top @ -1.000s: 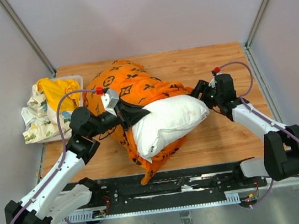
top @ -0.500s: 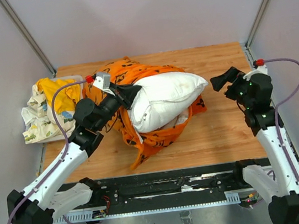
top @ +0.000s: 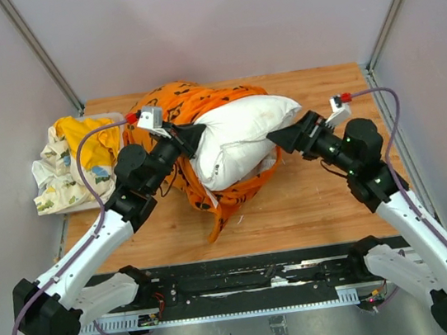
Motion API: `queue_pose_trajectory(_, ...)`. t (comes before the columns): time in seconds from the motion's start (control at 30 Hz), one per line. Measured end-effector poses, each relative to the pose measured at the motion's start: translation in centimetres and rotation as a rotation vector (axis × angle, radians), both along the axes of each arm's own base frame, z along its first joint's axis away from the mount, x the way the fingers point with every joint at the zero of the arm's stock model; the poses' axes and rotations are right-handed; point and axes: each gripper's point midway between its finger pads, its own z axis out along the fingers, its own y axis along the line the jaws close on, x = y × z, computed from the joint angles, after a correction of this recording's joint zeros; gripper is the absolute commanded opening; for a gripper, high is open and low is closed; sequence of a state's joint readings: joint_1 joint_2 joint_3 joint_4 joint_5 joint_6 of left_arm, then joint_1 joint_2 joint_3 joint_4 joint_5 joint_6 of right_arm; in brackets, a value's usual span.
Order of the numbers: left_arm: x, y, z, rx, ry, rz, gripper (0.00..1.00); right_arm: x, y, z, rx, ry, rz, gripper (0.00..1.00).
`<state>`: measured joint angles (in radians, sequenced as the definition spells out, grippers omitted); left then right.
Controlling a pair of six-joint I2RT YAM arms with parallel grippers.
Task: Remove the pillowcase from the pillow
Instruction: Remove the pillow from the pillowcase.
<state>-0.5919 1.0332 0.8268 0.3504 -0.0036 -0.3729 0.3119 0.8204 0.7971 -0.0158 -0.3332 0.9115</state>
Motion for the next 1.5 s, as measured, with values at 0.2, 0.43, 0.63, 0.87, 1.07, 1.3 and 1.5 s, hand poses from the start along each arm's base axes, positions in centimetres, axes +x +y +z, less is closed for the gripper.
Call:
queue_pose_trajectory(0.2, 0.0, -0.2, 0.0, -0.009, 0.004, -0.008, 0.0, -0.3, 6.1, -0.9, 0.051, 0.035, 0.121, 0.99)
queue_pose_trajectory(0.43, 0.3, -0.9, -0.8, 0.021, 0.017, -0.037, 0.0, 0.9, 9.4, -1.9, 0.053, 0.08, 0.111, 0.98)
queue_pose_trajectory(0.63, 1.6, -1.7, -0.5, 0.053, 0.002, -0.04, 0.0, 2.3, 10.2, 0.6, 0.064, 0.025, 0.07, 0.98)
queue_pose_trajectory(0.87, 3.2, -2.4, -0.4, 0.087, 0.0, -0.018, 0.0, 2.7, 10.5, 2.7, 0.088, -0.068, 0.044, 0.99)
queue_pose_trajectory(1.07, 4.5, -4.0, -1.1, 0.127, 0.002, -0.054, 0.0, 3.2, 10.5, 2.9, 0.072, -0.114, 0.005, 0.98)
queue_pose_trajectory(1.3, 4.2, -6.5, -2.7, 0.22, -0.024, -0.112, 0.0, 4.9, 9.5, 1.1, 0.006, -0.084, -0.096, 0.98)
queue_pose_trajectory(1.5, 1.3, -7.9, -4.9, 0.284, -0.094, -0.271, 0.0, 5.6, 7.8, -0.6, -0.024, -0.037, -0.204, 0.98)
